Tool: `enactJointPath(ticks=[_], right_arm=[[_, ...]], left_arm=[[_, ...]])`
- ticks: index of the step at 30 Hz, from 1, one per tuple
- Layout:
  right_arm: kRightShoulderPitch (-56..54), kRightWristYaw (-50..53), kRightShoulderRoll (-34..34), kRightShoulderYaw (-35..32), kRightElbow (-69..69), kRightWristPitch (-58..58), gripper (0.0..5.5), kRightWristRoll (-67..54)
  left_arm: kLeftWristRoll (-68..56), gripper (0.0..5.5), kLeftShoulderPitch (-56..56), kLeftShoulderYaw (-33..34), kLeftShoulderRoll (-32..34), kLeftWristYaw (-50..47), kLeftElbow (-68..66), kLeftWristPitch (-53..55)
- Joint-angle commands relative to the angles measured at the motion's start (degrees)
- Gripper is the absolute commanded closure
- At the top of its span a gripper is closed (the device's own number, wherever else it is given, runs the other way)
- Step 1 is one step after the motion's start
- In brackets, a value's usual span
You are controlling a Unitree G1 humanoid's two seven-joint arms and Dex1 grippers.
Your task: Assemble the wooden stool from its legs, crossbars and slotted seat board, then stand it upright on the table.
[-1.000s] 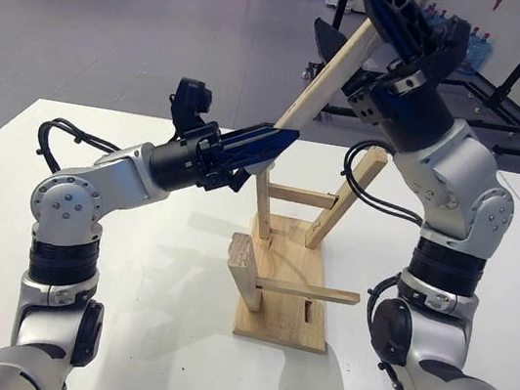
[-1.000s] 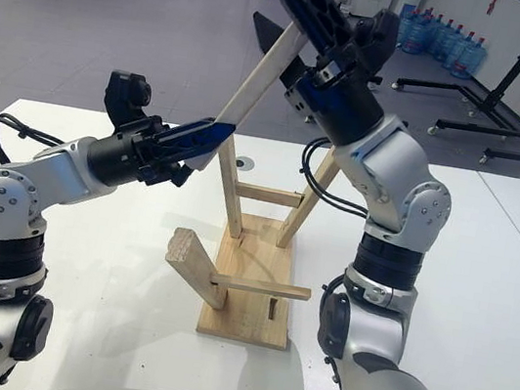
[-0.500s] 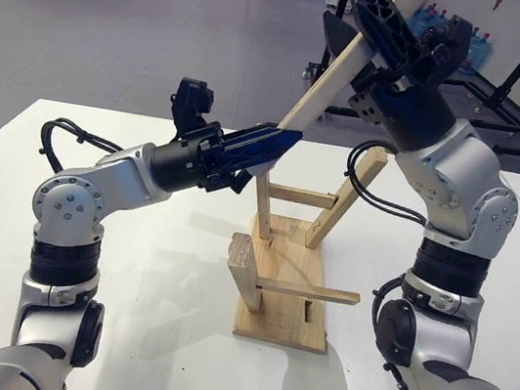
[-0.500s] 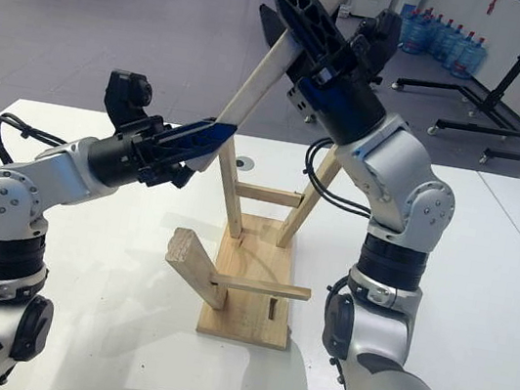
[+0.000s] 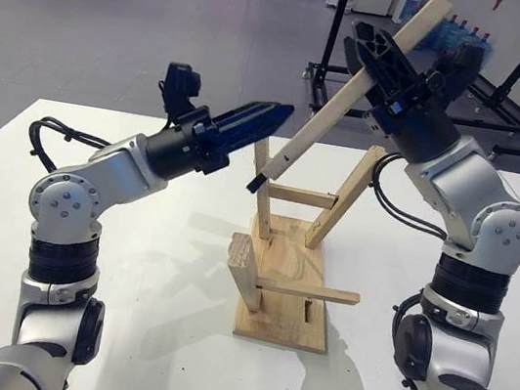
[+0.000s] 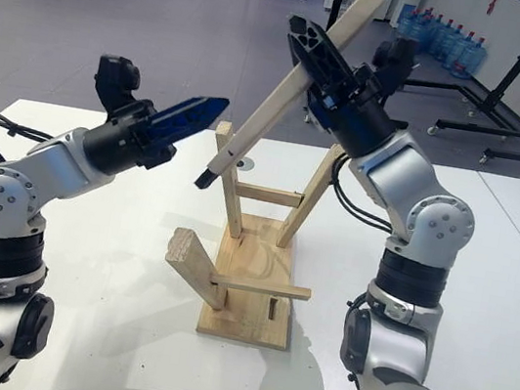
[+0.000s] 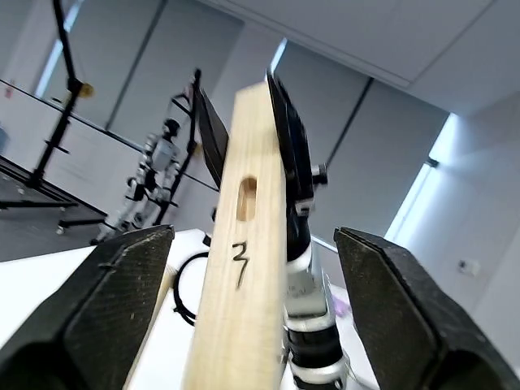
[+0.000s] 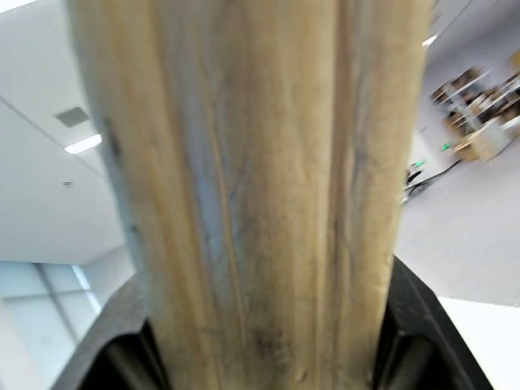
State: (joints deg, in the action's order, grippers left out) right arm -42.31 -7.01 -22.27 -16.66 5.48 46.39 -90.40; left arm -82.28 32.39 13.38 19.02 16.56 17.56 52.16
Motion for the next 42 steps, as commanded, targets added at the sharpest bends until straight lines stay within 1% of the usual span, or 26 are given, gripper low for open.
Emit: enactJointPath(ticks=[1,4,7,9,12,14,16,19,24,27,30,32,38,40,42], right_arm=[[3.97,-6.17,-4.34,-3.27,5.97,-3.59,3.45,7.4],[8.64,-12.83,-8.15,-8.71,12.64,-5.31,3.45,7.81],[13.06,-20.32,-14.07,-15.01,15.63,-4.81,3.45,6.68],[15.96,-23.74,-16.8,-16.26,15.61,-4.72,3.45,8.7],[21.59,-27.46,-19.0,-15.55,12.2,-4.78,3.45,14.08],[26.62,-33.49,-17.85,-17.04,9.03,-4.96,3.45,14.15],[31.42,-38.89,-16.15,-16.79,8.18,-7.54,3.45,17.09],[33.97,-42.14,-13.41,-16.7,5.43,-11.33,3.45,20.4],[38.15,-52.97,-9.78,-14.83,3.22,-19.56,3.45,27.0],[39.26,-59.72,-6.49,-10.23,4.66,-25.63,3.45,31.64],[39.18,-65.3,-6.49,-6.62,5.66,-28.18,3.45,34.28],[39.42,-67.55,-7.41,-6.25,5.99,-28.46,3.45,34.55],[42.01,-71.02,-11.26,-9.36,4.46,-27.22,3.45,33.3],[44.01,-71.52,-10.64,-9.68,5.64,-27.38,3.45,32.73],[45.87,-71.02,-8.02,-9.02,7.3,-29.17,3.45,32.82]], left_arm=[[-2.78,1.89,-0.42,4.89,2.2,-4.8,1.58,-2.94],[-3.38,1.89,-3.9,7.9,3.94,-6.97,1.96,-4.16],[-2.51,1.89,-8.32,9.46,5.18,-7.68,2.35,-4.98],[-1.66,1.89,-10.34,9.59,5.66,-7.36,2.45,-5.33],[0.95,1.89,-12.68,8.71,6.35,-6.15,2.24,-5.83],[2.08,1.89,-13.82,8.39,6.34,-5.59,1.8,-5.97],[2.9,1.89,-14.59,8.17,6.55,-4.96,1.44,-5.87],[3.43,1.89,-15.36,8.03,6.97,-4.39,1.21,-5.64],[4.26,1.89,-16.37,7.94,8.07,-3.21,0.08,-5.19],[4.6,1.89,-16.81,7.91,8.66,-2.38,-0.92,-4.76],[4.75,1.89,-16.67,7.85,9.58,-1.72,-1.65,-4.12],[4.63,1.89,-16.49,7.95,10.42,-1.26,-2.0,-3.6],[4.6,1.89,-16.77,7.76,11.48,-0.53,-2.17,-2.6],[4.71,1.89,-16.81,7.42,11.56,-0.53,-1.99,-2.4],[4.81,1.89,-16.72,7.15,11.7,-0.4,-2.01,-2.21]])
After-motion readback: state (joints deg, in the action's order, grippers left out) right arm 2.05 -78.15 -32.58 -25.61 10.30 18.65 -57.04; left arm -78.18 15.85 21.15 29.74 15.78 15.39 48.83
